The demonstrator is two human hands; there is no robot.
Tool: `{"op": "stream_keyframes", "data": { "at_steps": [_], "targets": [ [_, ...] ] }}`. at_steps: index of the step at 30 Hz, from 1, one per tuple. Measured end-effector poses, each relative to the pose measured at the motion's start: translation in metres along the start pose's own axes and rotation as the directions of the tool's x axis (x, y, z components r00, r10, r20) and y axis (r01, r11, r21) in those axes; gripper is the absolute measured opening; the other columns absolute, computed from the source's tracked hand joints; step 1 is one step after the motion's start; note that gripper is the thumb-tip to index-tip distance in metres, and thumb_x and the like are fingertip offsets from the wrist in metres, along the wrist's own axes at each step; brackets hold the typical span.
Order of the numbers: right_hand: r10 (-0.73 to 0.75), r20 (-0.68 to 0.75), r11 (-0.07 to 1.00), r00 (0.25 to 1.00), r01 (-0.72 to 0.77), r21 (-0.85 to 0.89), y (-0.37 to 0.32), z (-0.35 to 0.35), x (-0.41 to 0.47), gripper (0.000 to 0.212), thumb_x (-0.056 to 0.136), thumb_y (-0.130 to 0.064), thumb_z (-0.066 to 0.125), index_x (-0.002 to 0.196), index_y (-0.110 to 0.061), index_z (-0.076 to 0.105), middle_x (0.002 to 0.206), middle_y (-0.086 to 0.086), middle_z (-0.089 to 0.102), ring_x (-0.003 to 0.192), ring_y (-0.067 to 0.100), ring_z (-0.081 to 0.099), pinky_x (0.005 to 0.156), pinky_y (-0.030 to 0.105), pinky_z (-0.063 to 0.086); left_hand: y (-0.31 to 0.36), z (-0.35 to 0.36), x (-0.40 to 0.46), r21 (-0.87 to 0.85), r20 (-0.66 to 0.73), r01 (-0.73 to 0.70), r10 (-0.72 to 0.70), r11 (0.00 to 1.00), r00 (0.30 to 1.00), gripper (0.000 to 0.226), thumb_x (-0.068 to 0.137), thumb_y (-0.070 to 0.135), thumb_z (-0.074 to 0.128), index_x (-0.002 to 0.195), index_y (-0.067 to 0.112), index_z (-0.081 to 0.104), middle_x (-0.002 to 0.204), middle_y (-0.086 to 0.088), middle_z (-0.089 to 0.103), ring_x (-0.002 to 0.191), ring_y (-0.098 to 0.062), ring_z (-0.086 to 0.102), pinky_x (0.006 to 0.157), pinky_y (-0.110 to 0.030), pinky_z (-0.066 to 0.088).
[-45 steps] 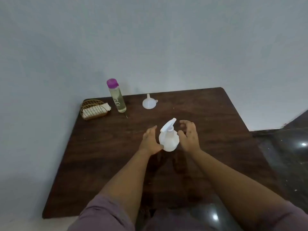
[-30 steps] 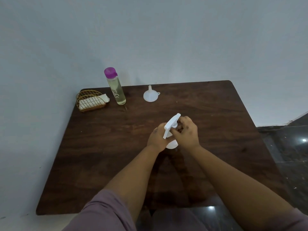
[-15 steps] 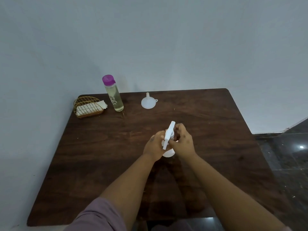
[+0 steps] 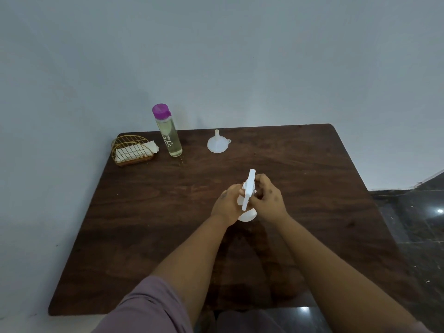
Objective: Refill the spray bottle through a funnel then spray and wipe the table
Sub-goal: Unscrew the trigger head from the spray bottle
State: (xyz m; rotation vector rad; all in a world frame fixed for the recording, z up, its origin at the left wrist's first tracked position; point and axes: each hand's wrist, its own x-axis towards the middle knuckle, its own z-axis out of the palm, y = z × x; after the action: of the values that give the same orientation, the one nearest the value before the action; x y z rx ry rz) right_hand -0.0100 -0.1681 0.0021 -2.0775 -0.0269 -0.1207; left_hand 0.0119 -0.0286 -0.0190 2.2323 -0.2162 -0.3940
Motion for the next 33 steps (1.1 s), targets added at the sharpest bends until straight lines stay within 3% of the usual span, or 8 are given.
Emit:
{"op": "stream_keyframes", "data": {
  "at_steps": [5,8,11,15,18,24,30,33],
  "targets": [
    [0.057,0.329,0.996,0.943,-0.076,0.043,0.0,-0.021,0.008,0.052,0.094,-0.02,0.056,0.142,-0.022,0.038,0.128,-0.005,0.057,0.109,0.012,0.059,0.093,0.034,0.051,0.0,0.001,0.001,-0.001,0.001,-0.012,0.012,1.0,1.0,0.057,0.083,0.045,0.067,0.132,0.02,0.052,0.129,-0.001,0.059,0.117,-0.021,0.058,0.097,-0.045,0.052],
    [0.028,0.188,1.0,0.982,-0.028,-0.004,0.001,-0.011,0.009,0.07,0.083,-0.024,0.071,0.14,-0.021,0.03,0.107,-0.006,0.062,0.089,0.007,0.064,0.075,0.02,0.055,0.002,0.0,-0.001,-0.053,0.006,-0.005,0.006,0.999,1.0,0.05,0.083,0.041,0.069,0.126,0.019,0.055,0.123,0.0,0.061,0.112,-0.02,0.059,0.094,-0.044,0.051],
    [-0.01,-0.005,1.0,1.0,0.01,-0.028,0.005,0.004,0.005,0.045,0.081,-0.025,0.076,0.11,-0.016,0.043,0.09,-0.003,0.063,0.067,0.007,0.063,0.057,0.018,0.048,-0.001,0.002,0.0,-0.05,-0.007,-0.013,0.012,0.999,1.0,0.056,0.076,0.054,0.062,0.123,0.023,0.057,0.122,0.003,0.061,0.11,-0.019,0.06,0.092,-0.046,0.052],
    [-0.009,0.157,1.0,0.988,0.006,0.023,0.004,-0.009,0.002,0.025,0.09,-0.009,0.06,0.112,-0.013,0.05,0.103,-0.003,0.063,0.077,0.0,0.063,0.065,0.014,0.049,-0.003,0.004,0.0,-0.05,-0.001,-0.01,0.01,0.999,1.0,0.051,0.084,0.041,0.068,0.128,0.02,0.055,0.126,-0.001,0.061,0.114,-0.02,0.058,0.096,-0.046,0.051],
    [0.038,0.318,0.994,0.947,-0.067,0.081,0.003,-0.02,0.007,0.048,0.085,-0.02,0.063,0.13,-0.017,0.046,0.116,-0.005,0.061,0.096,0.011,0.064,0.079,0.024,0.055,0.0,0.002,-0.001,-0.056,-0.012,-0.023,0.022,0.998,1.0,0.051,0.084,0.045,0.064,0.128,0.02,0.055,0.124,0.0,0.061,0.113,-0.019,0.059,0.096,-0.044,0.051],
    [0.006,0.019,1.0,1.0,-0.006,-0.02,0.002,0.003,0.007,0.041,0.078,-0.025,0.077,0.101,-0.017,0.044,0.084,-0.005,0.061,0.065,0.006,0.059,0.054,0.013,0.044,0.003,0.001,-0.003,-0.073,0.007,0.0,0.0,0.997,1.0,0.051,0.081,0.047,0.063,0.126,0.026,0.055,0.125,0.005,0.06,0.113,-0.017,0.057,0.095,-0.045,0.051],
    [0.056,0.312,0.986,0.948,-0.102,0.135,0.002,-0.02,0.002,0.041,0.089,-0.025,0.061,0.127,-0.023,0.048,0.112,-0.009,0.064,0.085,0.008,0.068,0.072,0.024,0.055,0.002,0.001,-0.003,-0.049,-0.008,-0.016,0.016,0.999,1.0,0.052,0.08,0.05,0.065,0.127,0.03,0.054,0.12,0.009,0.064,0.112,-0.016,0.06,0.094,-0.043,0.051],
    [0.027,0.141,0.999,0.99,-0.031,0.027,0.002,-0.007,0.0,0.06,0.076,-0.034,0.071,0.126,-0.018,0.041,0.1,-0.008,0.063,0.078,0.009,0.066,0.063,0.018,0.052,0.004,-0.001,-0.005,-0.053,0.008,-0.002,0.003,0.999,1.0,0.045,0.086,0.039,0.063,0.128,0.025,0.054,0.121,0.005,0.063,0.114,-0.02,0.059,0.095,-0.043,0.049]
  ]
}}
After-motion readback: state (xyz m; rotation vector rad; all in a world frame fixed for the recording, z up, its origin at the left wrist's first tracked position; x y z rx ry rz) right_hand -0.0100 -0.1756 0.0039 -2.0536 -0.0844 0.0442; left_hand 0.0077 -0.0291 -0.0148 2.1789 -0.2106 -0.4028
